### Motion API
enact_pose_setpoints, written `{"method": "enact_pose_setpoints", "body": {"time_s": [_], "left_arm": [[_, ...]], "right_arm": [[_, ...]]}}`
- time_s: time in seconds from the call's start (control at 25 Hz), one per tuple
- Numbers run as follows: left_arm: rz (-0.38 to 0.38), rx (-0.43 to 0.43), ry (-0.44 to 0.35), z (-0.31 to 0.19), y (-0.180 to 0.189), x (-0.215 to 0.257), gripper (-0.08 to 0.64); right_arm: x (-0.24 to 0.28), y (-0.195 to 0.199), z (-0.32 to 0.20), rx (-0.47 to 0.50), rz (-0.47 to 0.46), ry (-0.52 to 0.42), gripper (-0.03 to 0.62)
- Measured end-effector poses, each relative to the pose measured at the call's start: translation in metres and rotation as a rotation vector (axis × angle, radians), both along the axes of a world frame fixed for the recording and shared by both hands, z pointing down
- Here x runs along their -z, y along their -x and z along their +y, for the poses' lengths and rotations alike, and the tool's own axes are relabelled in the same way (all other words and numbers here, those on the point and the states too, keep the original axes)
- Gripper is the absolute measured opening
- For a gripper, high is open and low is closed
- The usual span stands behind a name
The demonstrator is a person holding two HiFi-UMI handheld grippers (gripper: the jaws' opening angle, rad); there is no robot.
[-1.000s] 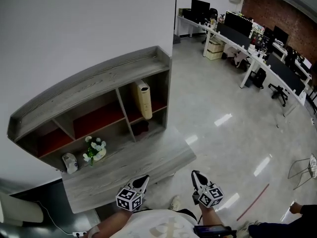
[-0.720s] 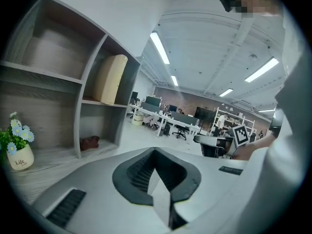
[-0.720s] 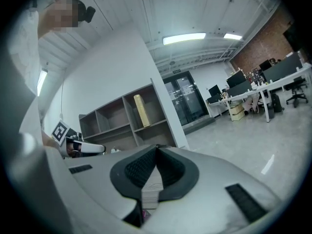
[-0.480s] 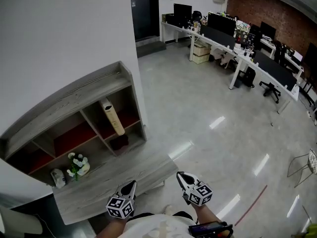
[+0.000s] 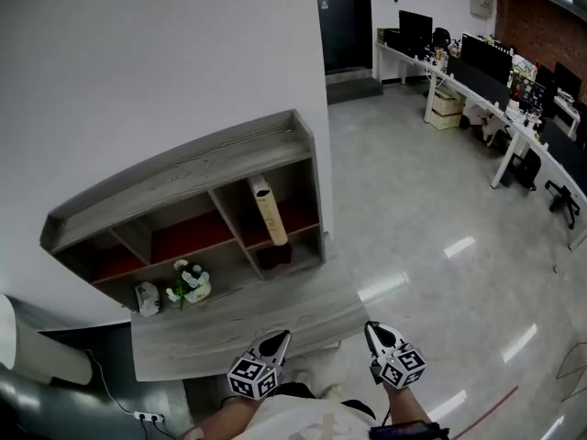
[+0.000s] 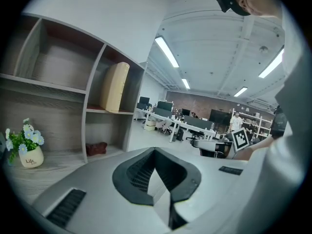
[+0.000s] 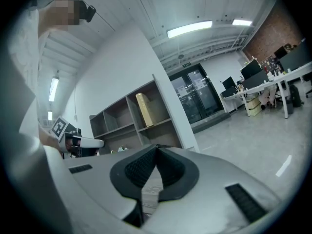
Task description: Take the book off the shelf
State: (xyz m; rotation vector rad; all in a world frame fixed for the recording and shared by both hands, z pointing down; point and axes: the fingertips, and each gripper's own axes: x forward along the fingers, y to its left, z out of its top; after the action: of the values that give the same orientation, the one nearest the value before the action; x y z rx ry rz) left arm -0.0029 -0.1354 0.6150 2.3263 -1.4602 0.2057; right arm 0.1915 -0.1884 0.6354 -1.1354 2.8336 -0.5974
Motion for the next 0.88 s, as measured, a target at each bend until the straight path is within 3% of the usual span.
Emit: {"method": "enact_pose_setpoints", "body": {"time_s": [0.44, 0.88], "left_arm": [[0.001, 0.143, -0.072, -0.059, 0.031, 0.025, 0.0], [-0.016, 0.206, -0.154, -0.124, 0.076, 0.061, 0.008]], "right_arm": [[-0.005, 0.023, -0.03, 0.053, 0.004, 0.03, 0.005], [0.008, 0.043, -0.074, -0.004, 0.017, 0.016, 0.005]]}}
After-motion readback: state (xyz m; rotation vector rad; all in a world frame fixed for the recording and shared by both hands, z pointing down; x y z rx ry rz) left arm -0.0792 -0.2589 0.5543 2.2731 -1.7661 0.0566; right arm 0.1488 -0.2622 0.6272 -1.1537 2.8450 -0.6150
